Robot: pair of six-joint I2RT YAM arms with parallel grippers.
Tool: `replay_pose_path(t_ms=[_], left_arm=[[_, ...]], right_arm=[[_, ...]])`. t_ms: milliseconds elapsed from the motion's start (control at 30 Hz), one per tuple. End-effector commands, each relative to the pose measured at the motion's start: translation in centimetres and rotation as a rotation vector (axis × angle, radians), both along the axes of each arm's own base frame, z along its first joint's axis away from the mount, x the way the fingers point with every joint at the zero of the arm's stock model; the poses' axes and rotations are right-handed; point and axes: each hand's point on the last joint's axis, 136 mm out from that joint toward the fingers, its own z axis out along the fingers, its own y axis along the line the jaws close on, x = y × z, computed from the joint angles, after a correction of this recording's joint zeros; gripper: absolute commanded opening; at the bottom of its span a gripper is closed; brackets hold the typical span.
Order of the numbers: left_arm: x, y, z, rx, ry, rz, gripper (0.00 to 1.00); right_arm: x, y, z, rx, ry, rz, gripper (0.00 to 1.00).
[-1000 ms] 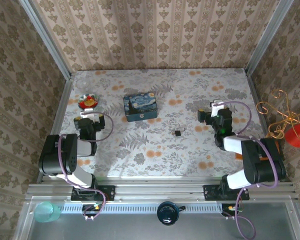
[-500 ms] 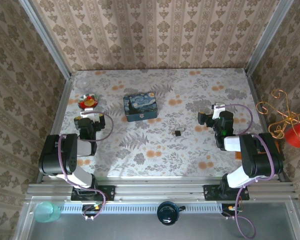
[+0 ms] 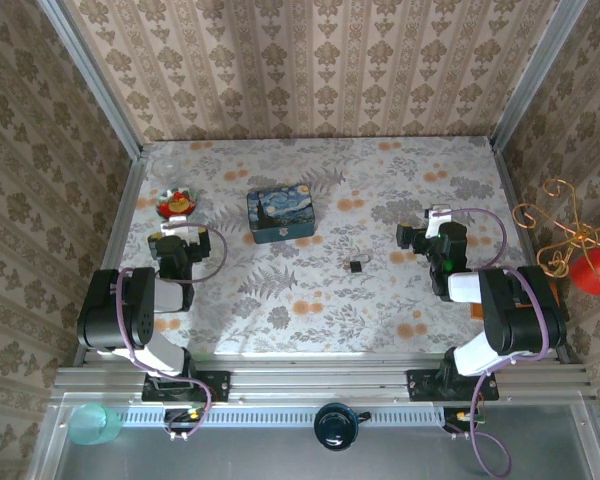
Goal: Unlock a padlock with a key
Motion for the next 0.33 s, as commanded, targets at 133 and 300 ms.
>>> replay_pose_path(t_ms=[133, 300], left_arm=[[0.76, -0.2, 1.41, -0.024, -0.052, -0.005, 1.0], [0.79, -0.22, 1.4, -0.025, -0.051, -0.006, 1.0]], right_arm=[[0.68, -0.07, 0.95, -0.002, -0.027, -0.012, 1.0], [0.61, -0.11, 1.08, -0.007, -0.035, -0.015, 1.0]])
